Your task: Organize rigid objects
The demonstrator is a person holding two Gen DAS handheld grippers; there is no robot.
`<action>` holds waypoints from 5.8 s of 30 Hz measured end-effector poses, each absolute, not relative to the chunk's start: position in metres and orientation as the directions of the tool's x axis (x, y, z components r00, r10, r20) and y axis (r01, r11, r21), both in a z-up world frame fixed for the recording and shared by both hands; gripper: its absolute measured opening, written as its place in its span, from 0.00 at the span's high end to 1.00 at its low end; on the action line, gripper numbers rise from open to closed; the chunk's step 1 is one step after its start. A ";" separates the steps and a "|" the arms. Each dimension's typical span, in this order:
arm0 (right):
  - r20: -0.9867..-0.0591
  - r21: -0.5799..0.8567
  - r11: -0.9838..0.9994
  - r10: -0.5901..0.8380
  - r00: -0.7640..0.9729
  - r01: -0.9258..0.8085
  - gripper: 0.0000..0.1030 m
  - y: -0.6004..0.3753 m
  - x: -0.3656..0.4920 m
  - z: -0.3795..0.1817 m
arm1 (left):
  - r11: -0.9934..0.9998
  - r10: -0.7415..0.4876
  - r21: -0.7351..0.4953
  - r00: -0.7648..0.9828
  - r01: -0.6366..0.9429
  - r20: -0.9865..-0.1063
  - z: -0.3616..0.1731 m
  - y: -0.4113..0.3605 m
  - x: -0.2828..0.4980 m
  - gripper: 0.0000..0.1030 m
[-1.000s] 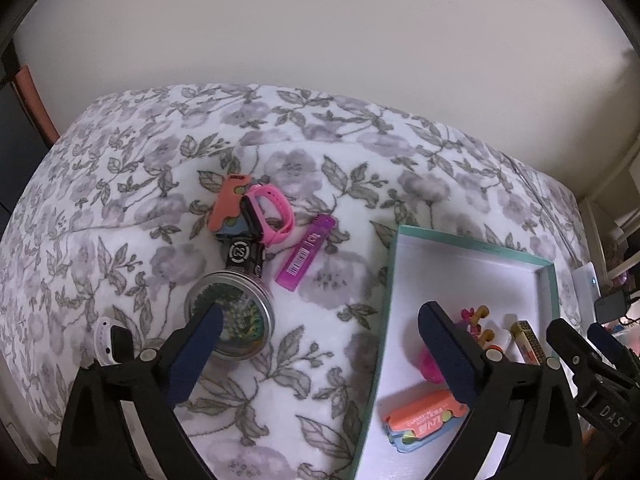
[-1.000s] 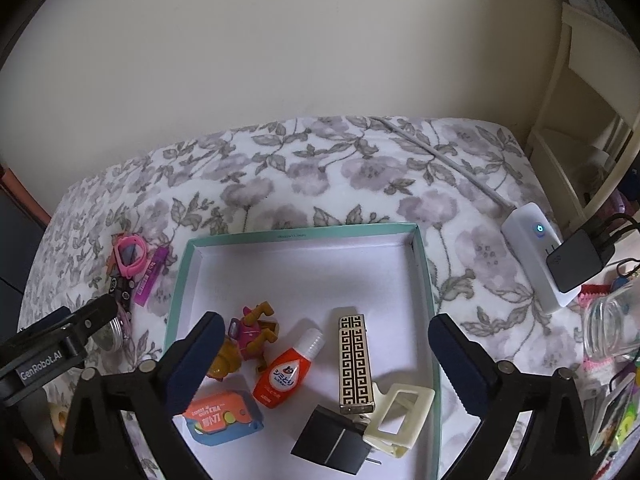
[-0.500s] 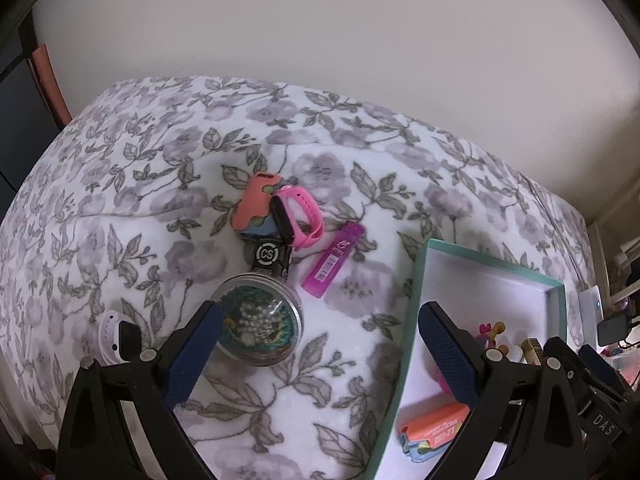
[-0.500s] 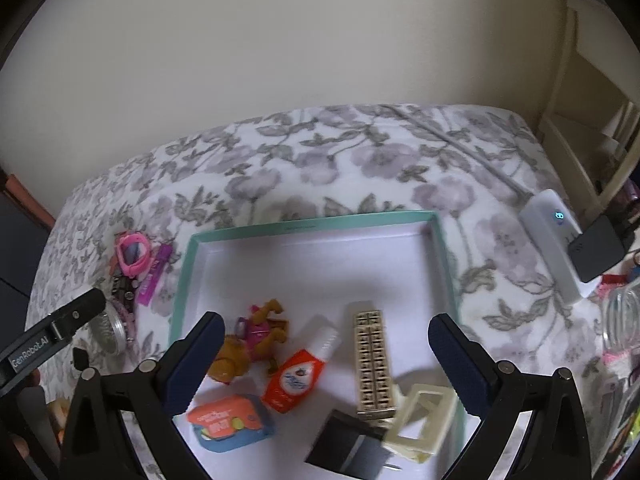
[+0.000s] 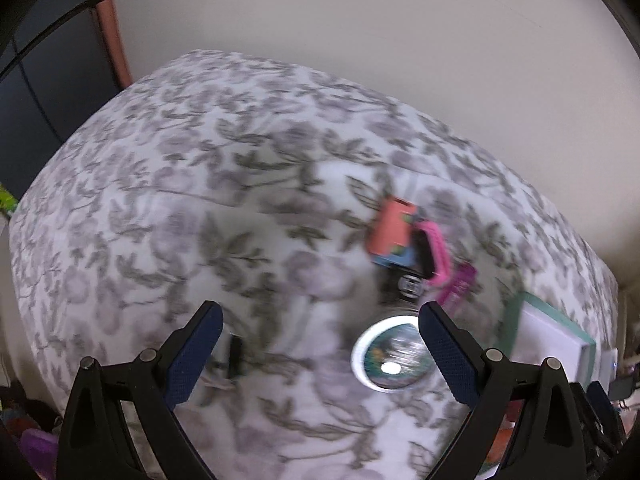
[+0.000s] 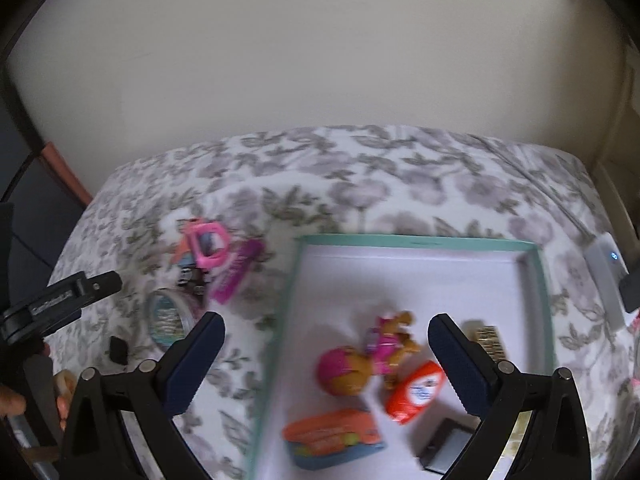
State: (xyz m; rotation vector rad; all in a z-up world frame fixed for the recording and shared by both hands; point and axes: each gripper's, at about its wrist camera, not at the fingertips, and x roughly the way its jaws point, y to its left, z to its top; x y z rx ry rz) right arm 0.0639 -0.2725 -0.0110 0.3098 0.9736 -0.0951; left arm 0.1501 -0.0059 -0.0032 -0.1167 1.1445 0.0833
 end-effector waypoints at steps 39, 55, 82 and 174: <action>-0.893 0.038 0.998 0.055 0.447 -0.049 0.08 -0.102 0.122 -0.085 | 0.965 0.044 0.005 0.142 -0.261 -0.989 -0.085 0.081 0.150 0.05; -0.887 0.090 0.995 0.096 0.451 -0.035 0.31 -0.108 0.122 -0.089 | 0.975 0.003 -0.026 0.132 -0.221 -0.991 -0.095 0.067 0.143 0.52; -0.832 0.282 0.959 0.222 0.509 0.041 0.59 -0.172 0.114 -0.043 | 0.970 -0.088 -0.141 0.256 -0.196 -0.963 -0.041 0.050 0.155 0.52; -0.821 0.253 0.962 0.159 0.548 0.100 0.63 -0.213 0.134 -0.061 | 0.963 -0.207 -0.233 0.183 -0.133 -0.961 -0.086 -0.009 0.207 0.52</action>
